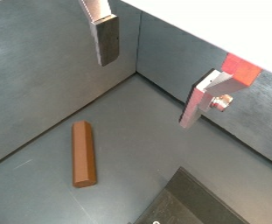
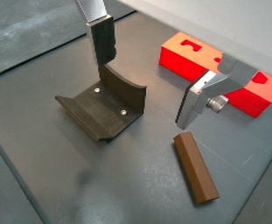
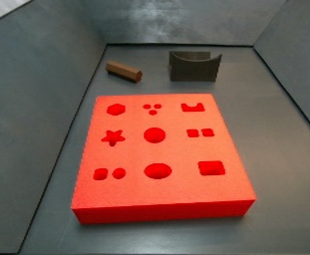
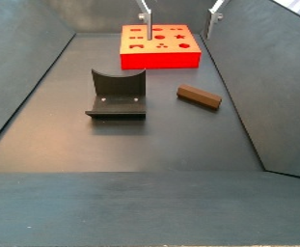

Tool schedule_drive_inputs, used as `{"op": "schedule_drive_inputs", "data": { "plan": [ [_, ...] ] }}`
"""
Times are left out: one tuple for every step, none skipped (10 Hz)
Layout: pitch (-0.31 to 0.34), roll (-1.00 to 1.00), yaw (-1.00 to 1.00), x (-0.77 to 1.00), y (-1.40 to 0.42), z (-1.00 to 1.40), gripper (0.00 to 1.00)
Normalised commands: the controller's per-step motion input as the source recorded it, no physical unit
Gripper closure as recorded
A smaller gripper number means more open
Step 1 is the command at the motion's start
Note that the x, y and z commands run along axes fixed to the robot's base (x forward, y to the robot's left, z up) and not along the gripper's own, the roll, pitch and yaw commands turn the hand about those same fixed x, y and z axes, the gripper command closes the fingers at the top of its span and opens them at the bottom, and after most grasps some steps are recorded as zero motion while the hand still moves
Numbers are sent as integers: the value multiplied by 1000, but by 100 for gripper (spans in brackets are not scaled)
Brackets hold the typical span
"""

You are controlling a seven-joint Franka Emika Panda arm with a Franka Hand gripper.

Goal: Pick up the hexagon object. Move up. Place the hexagon object on the fixture. Regrasp the hexagon object. Move to above the board. Insert the hexagon object.
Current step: Pick up the hexagon object.

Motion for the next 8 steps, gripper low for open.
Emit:
{"op": "schedule_drive_inputs", "data": {
  "plan": [
    [-41, 0, 0, -6, 0, -11, 0],
    [-176, -19, 417, -146, 0, -469, 0],
    [-127, 10, 914, -200, -51, -674, 0],
    [-117, 0, 1000, -34, 0, -683, 0],
    [-114, 1, 991, -31, -29, -717, 0],
    [-116, 11, 989, -54, -20, -749, 0],
    [-117, 20, 989, -71, -11, -774, 0],
    [-159, 77, 940, -80, -177, -691, 0]
  ]
}}
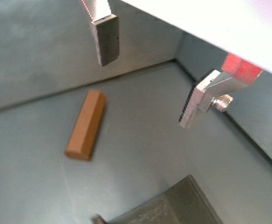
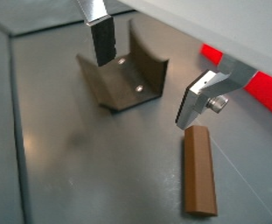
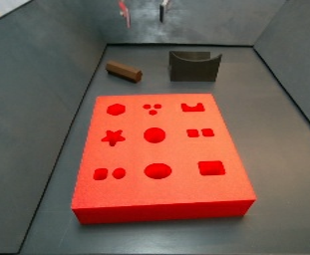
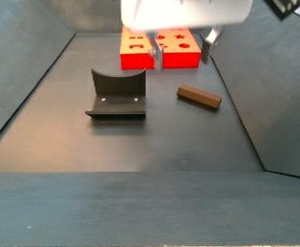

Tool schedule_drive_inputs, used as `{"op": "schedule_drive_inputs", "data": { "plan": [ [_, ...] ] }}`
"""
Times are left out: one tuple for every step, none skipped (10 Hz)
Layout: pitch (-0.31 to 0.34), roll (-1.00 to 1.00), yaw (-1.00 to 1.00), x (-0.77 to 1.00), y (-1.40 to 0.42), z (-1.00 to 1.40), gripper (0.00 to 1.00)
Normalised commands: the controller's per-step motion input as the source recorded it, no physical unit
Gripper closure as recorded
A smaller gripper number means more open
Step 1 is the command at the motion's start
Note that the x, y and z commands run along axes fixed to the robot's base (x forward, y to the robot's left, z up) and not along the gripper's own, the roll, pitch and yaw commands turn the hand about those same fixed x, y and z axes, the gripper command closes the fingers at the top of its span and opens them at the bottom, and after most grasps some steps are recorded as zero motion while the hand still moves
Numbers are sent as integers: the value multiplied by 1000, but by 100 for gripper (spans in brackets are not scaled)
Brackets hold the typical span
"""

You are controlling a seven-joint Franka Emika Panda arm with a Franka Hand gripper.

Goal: Pick up the hexagon object. Move up. Place the hexagon object on the fixture. Regrasp the hexagon object. Move to above the board. Insert the hexagon object.
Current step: Pick up the hexagon object.

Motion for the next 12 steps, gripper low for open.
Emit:
{"op": "schedule_drive_inputs", "data": {
  "plan": [
    [-171, 136, 820, -111, -400, -629, 0],
    [-171, 134, 820, -109, -403, -626, 0],
    [-143, 136, 783, -120, -437, -634, 0],
    [-141, 147, 749, -209, -429, -674, 0],
    [-164, 154, 751, -291, -369, -717, 0],
    [-209, 129, 783, -309, -277, -740, 0],
    [-219, 114, 769, -289, -283, -729, 0],
    [-231, 111, 740, -243, -297, -706, 0],
    [-217, 104, 657, -154, -246, -726, 0],
    [-193, 99, 583, -71, -191, -760, 0],
    [-163, 79, 489, 0, -100, -846, 0],
    [-161, 71, 380, 29, 0, -871, 0]
  ]
}}
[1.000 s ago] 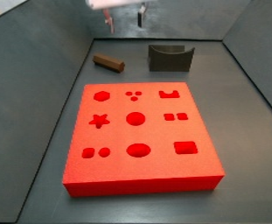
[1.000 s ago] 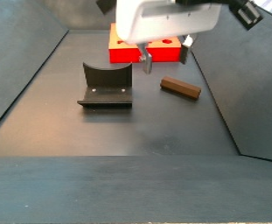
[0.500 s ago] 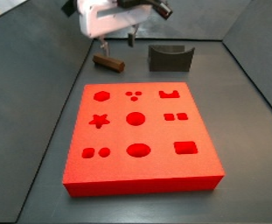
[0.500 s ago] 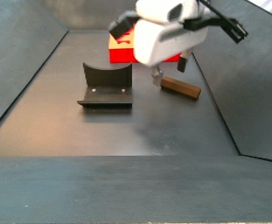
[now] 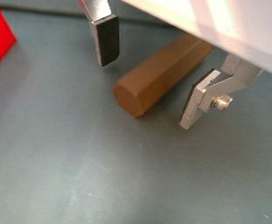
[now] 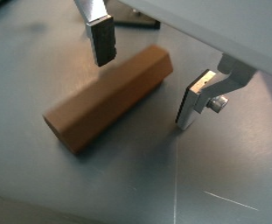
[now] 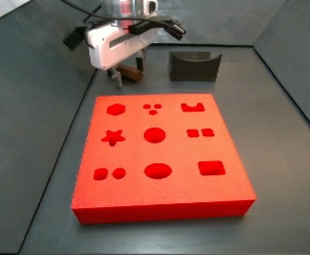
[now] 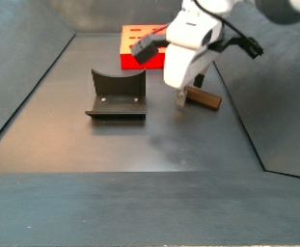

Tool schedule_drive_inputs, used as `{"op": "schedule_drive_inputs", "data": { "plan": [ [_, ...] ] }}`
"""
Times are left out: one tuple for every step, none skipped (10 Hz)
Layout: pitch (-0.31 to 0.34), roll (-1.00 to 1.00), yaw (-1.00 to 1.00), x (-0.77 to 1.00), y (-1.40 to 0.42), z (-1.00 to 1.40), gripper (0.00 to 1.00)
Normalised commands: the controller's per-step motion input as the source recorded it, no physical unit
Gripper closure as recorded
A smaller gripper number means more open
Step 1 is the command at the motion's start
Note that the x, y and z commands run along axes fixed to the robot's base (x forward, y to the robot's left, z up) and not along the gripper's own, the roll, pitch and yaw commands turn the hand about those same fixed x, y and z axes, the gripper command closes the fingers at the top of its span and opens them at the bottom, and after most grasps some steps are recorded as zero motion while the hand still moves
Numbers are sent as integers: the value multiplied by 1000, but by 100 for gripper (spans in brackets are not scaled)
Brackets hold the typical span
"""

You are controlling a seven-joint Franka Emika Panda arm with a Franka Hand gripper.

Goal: Pick up the hexagon object. Move up. Place the hexagon object on the fixture. Regrasp the hexagon object. Move to above the board. Insert the hexagon object.
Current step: Pick up the hexagon object.

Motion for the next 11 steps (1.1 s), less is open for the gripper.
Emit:
{"op": "schedule_drive_inputs", "data": {
  "plan": [
    [-83, 36, 0, -106, -23, 0, 0],
    [51, 0, 0, 20, 0, 0, 0],
    [0, 0, 0, 0, 0, 0, 0],
    [0, 0, 0, 0, 0, 0, 100],
    [0, 0, 0, 0, 0, 0, 100],
    [0, 0, 0, 0, 0, 0, 100],
    [0, 0, 0, 0, 0, 0, 100],
    [0, 0, 0, 0, 0, 0, 100],
    [0, 0, 0, 0, 0, 0, 100],
    [0, 0, 0, 0, 0, 0, 100],
    [0, 0, 0, 0, 0, 0, 100]
  ]
}}
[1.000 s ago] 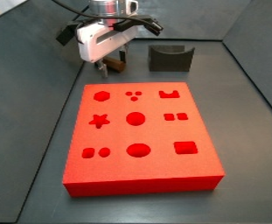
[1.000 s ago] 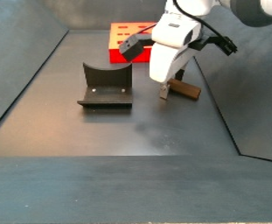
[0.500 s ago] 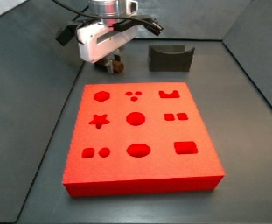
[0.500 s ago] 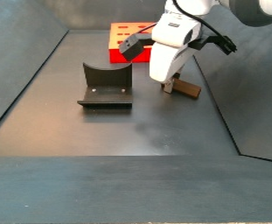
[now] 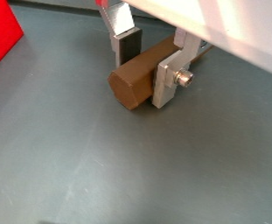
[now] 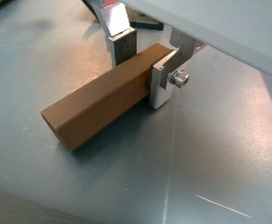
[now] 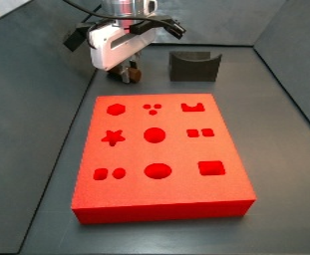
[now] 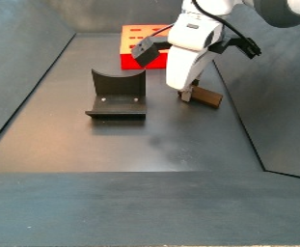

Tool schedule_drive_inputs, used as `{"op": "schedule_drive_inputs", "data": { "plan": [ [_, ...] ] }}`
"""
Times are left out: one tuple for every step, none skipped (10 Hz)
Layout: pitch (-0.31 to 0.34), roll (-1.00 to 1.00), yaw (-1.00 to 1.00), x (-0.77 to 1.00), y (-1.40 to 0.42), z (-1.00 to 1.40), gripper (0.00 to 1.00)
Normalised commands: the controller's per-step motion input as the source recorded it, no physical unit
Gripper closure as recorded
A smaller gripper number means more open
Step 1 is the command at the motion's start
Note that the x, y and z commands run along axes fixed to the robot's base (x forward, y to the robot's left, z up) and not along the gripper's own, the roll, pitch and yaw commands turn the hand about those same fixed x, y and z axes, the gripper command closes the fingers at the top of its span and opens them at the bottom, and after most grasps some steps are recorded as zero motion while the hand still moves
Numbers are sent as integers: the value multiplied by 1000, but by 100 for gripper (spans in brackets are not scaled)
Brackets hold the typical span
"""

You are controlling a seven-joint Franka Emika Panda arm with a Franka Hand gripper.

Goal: Pick up the hexagon object. Move up. Place the hexagon object on the fixture. Regrasp the hexagon object. Move to above the board. Insert the hexagon object.
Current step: Pick up the hexagon object, then move up.

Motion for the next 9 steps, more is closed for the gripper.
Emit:
{"op": "schedule_drive_inputs", "data": {
  "plan": [
    [0, 0, 0, 0, 0, 0, 100],
    [0, 0, 0, 0, 0, 0, 100],
    [0, 0, 0, 0, 0, 0, 100],
    [0, 0, 0, 0, 0, 833, 100],
    [13, 9, 3, -35, 52, 827, 100],
    [40, 8, -2, -61, 42, 743, 100],
    [55, 8, -10, -37, 28, 590, 100],
    [62, 8, -11, -25, 25, 502, 100],
    [62, 10, -12, -19, 18, 306, 100]
  ]
}}
